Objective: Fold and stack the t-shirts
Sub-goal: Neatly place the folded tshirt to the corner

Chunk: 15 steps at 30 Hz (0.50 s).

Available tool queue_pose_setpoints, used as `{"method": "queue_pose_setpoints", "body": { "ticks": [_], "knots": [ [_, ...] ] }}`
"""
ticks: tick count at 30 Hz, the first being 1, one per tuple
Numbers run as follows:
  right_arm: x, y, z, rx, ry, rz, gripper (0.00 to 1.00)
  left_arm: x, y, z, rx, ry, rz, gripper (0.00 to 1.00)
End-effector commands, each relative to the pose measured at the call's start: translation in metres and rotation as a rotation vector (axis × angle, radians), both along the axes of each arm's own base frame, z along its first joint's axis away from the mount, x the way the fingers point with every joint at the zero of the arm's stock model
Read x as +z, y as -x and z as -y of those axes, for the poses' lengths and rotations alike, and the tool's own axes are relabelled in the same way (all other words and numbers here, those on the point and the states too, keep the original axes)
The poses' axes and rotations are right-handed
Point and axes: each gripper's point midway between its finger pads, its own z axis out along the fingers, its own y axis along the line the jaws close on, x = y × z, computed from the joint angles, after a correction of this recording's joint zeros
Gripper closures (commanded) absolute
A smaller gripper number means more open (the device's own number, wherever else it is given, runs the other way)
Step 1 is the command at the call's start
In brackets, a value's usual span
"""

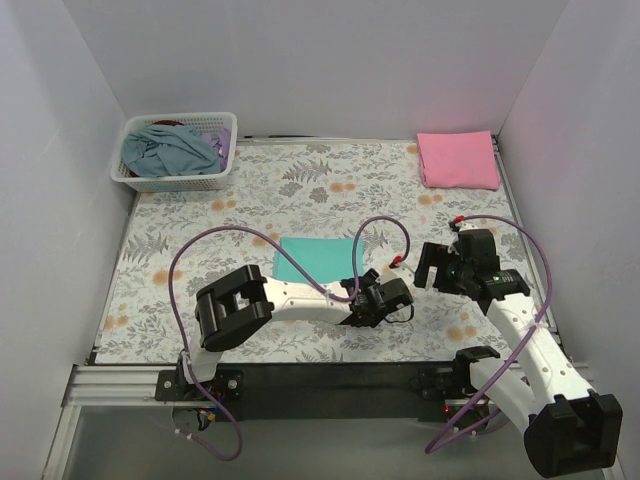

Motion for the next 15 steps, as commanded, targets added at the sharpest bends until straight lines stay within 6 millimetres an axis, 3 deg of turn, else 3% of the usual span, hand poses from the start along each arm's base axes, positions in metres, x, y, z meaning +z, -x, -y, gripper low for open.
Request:
{"method": "queue_pose_setpoints", "body": {
  "ticks": [1,7,15],
  "knots": [
    [0.003,-0.001,-0.005,0.015,-0.03,0.014,0.02,0.008,-0.009,-0.009,0.016,-0.077,0.074,0.5],
    [-0.002,0.0,-0.014,0.042,-0.078,0.008,0.02,0.001,-0.011,-0.015,0.025,-0.137,0.101,0.52],
    [-0.006,-0.001,-0.023,0.056,-0.126,0.003,0.03,-0.005,0.002,-0.018,-0.01,-0.184,0.091,0.54]
  ]
}}
